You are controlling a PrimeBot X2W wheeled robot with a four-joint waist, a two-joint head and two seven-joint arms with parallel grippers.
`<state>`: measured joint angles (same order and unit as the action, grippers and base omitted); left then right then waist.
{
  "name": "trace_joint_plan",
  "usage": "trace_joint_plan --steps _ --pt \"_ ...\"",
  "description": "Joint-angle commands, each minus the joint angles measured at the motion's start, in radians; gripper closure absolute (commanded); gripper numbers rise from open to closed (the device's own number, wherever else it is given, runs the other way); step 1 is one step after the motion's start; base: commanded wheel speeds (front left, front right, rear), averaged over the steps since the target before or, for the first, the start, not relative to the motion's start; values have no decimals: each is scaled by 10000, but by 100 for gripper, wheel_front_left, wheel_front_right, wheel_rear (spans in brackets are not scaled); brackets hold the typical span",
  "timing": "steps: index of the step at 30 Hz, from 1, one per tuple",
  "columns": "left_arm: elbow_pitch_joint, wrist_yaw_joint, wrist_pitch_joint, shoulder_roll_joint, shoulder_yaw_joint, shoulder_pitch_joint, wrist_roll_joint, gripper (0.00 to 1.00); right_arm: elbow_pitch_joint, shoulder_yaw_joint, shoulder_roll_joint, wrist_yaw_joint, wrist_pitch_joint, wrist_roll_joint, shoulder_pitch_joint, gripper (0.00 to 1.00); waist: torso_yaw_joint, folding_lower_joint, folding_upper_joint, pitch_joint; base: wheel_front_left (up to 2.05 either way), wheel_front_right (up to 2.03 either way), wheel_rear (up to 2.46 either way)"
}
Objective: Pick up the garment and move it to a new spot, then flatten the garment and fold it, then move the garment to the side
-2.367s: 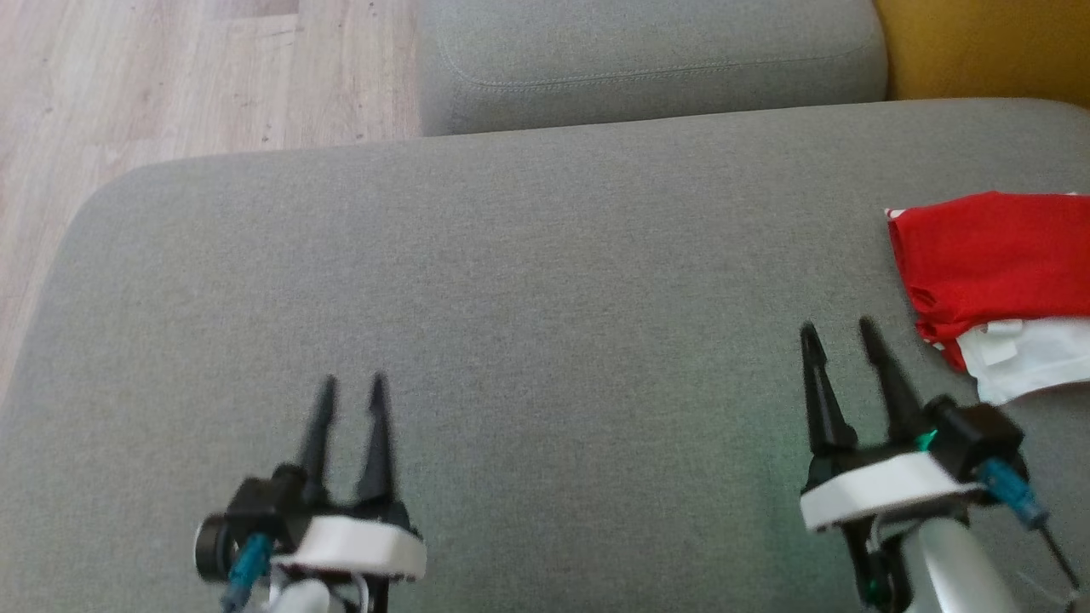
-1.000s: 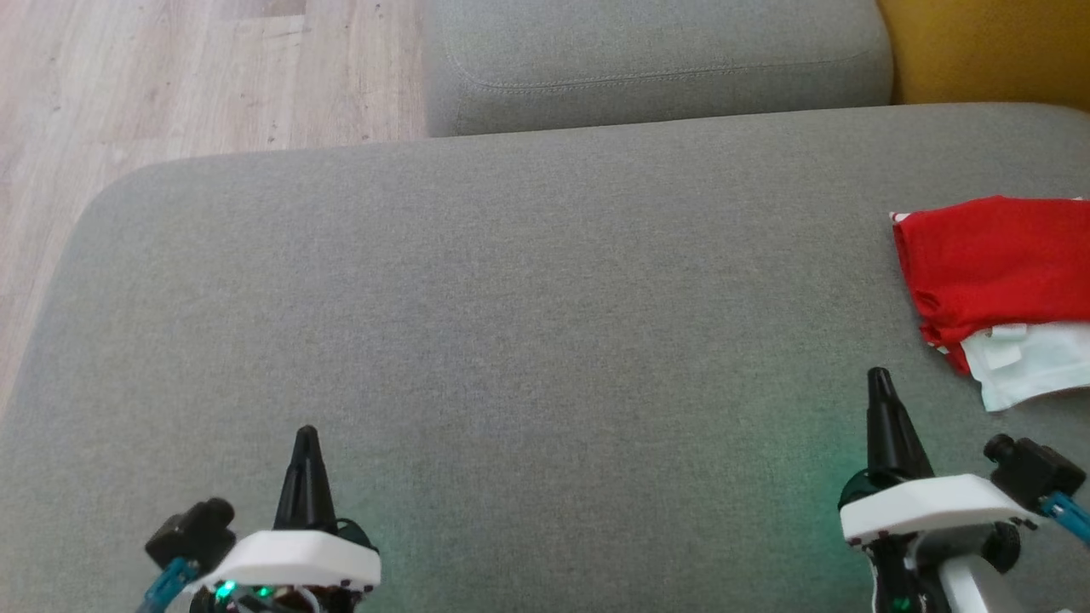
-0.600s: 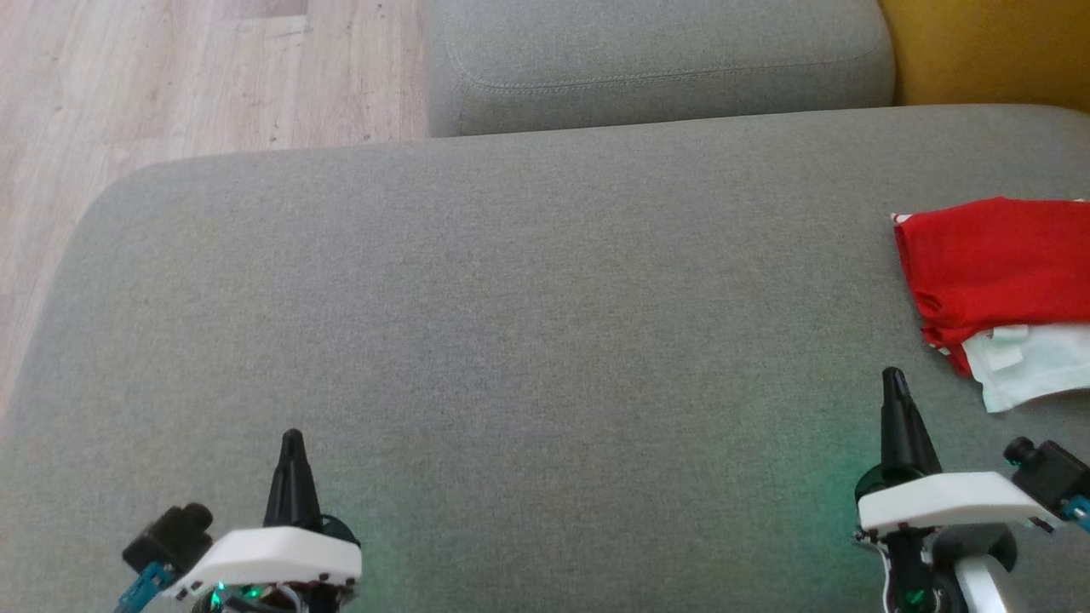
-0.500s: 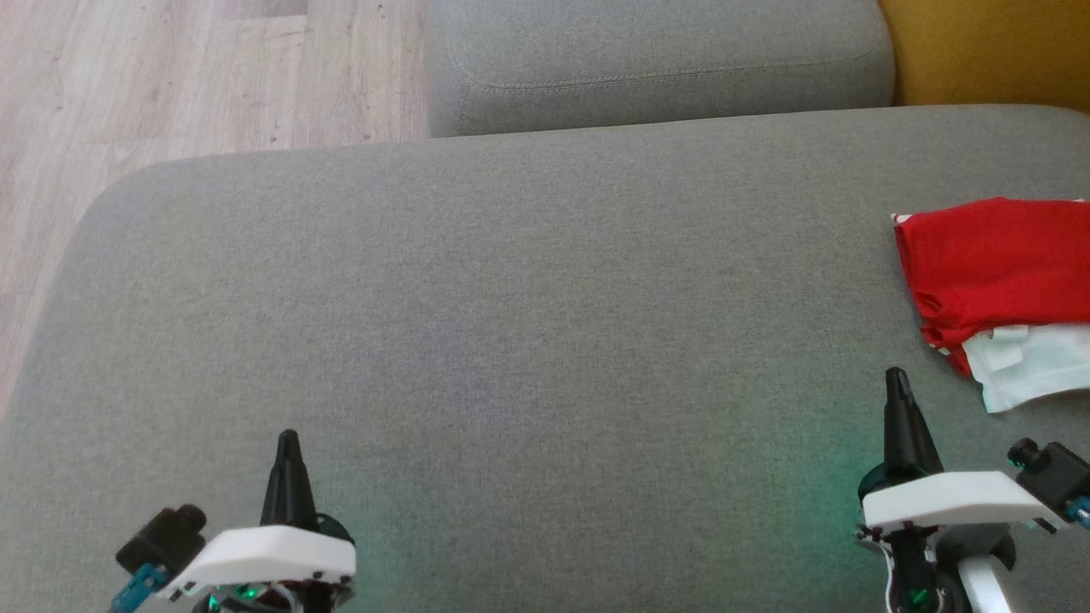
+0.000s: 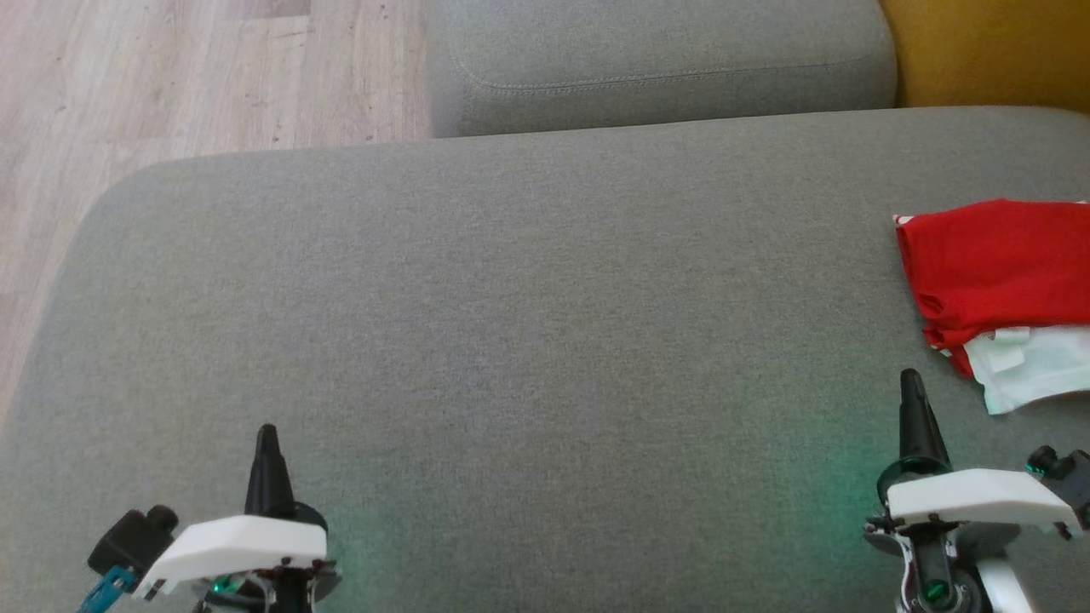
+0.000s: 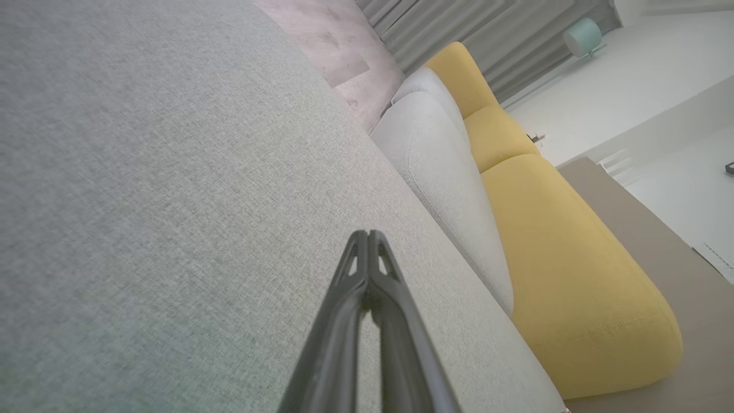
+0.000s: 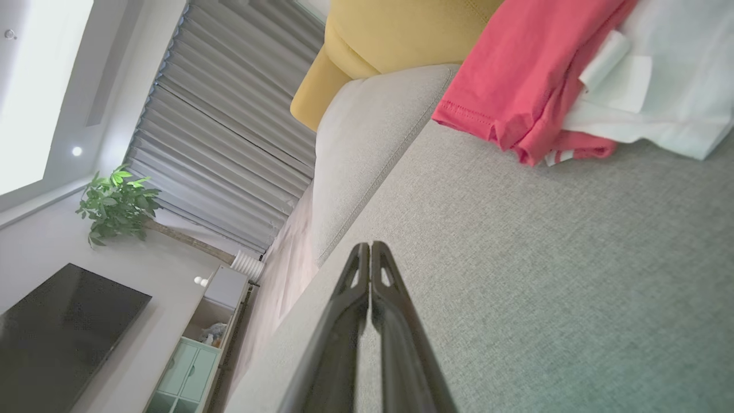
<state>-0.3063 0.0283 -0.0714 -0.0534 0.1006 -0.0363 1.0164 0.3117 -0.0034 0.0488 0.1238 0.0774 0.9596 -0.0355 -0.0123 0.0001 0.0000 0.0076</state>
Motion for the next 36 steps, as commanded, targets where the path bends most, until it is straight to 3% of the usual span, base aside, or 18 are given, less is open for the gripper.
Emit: trace_joint_plan --steps 1,36 --pt "371 137 101 -97 -307 -483 333 100 -394 46 187 39 -91 386 -573 100 4 0 0 -2 0 0 0" --pt "526 696 1116 -95 -1358 -621 3948 100 -576 -520 194 58 -1108 4369 -653 100 79 -1 0 -29 0 0 0"
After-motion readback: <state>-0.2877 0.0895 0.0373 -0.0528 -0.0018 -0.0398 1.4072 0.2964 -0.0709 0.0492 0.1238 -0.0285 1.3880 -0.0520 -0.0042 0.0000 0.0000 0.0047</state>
